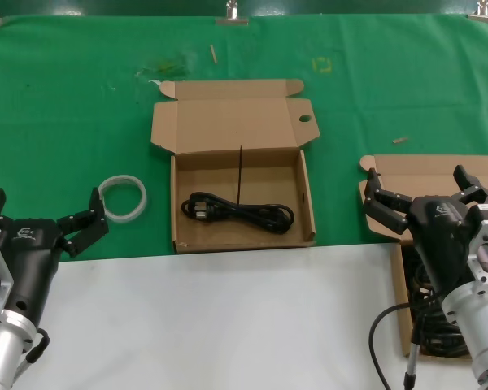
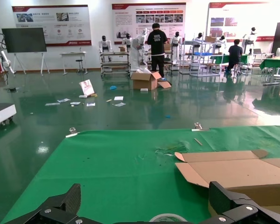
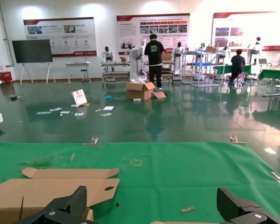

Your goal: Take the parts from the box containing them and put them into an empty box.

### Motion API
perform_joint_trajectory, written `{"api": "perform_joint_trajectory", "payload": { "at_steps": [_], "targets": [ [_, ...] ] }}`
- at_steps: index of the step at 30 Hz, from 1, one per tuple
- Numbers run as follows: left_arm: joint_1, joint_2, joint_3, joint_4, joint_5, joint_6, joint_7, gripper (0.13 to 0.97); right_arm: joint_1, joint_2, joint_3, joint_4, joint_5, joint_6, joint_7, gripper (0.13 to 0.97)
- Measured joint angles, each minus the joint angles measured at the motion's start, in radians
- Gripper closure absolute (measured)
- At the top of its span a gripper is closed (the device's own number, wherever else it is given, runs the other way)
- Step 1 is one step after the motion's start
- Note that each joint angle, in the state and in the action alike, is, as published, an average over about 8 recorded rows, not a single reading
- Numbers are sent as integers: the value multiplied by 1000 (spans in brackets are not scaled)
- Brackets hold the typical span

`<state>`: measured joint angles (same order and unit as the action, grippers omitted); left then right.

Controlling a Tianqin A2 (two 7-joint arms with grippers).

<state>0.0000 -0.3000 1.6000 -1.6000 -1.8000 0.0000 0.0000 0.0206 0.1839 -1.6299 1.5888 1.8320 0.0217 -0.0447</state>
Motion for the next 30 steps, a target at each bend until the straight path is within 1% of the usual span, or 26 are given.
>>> {"api": "perform_joint_trajectory", "payload": {
  "at_steps": [30],
  "targets": [
    [0,0,0,0,0,0,0,132,0,0,0,0,0,0,0,129]
  ]
}}
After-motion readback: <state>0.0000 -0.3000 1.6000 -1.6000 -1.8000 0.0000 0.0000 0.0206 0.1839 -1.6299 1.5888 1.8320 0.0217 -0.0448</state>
